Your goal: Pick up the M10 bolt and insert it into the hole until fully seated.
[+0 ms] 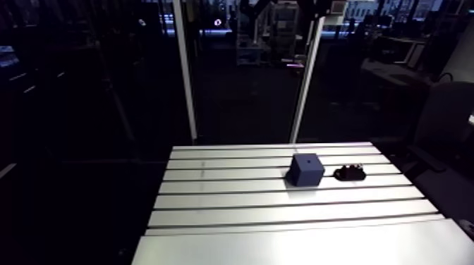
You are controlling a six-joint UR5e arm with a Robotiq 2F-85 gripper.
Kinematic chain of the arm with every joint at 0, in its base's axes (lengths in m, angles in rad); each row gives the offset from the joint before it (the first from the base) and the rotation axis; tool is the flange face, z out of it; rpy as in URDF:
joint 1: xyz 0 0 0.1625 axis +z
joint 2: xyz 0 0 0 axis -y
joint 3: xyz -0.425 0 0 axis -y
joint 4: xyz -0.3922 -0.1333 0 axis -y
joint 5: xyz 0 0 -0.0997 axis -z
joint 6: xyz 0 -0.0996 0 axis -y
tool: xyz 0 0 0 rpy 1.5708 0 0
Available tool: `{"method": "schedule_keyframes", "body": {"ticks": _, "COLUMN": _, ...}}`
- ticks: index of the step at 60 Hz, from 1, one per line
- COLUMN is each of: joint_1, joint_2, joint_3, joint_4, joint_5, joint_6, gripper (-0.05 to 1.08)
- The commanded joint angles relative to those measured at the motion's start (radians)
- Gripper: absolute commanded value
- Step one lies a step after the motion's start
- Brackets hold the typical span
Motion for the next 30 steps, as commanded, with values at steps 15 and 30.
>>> {"method": "schedule_keyframes", "body": {"ticks": 15, "joint_1": -0.004, "joint_2": 0.017, "joint_3": 0.007, "joint_4": -0.027, "joint_5": -0.018, "joint_6": -0.043, "gripper": 0.01}}
{"method": "schedule_keyframes", "body": {"ticks": 30, "joint_1": -0.063, "joint_2": 0.02, "joint_3": 0.028, "joint_4": -0.074, "joint_5": -0.023, "joint_6": -0.168, "gripper": 0.01}}
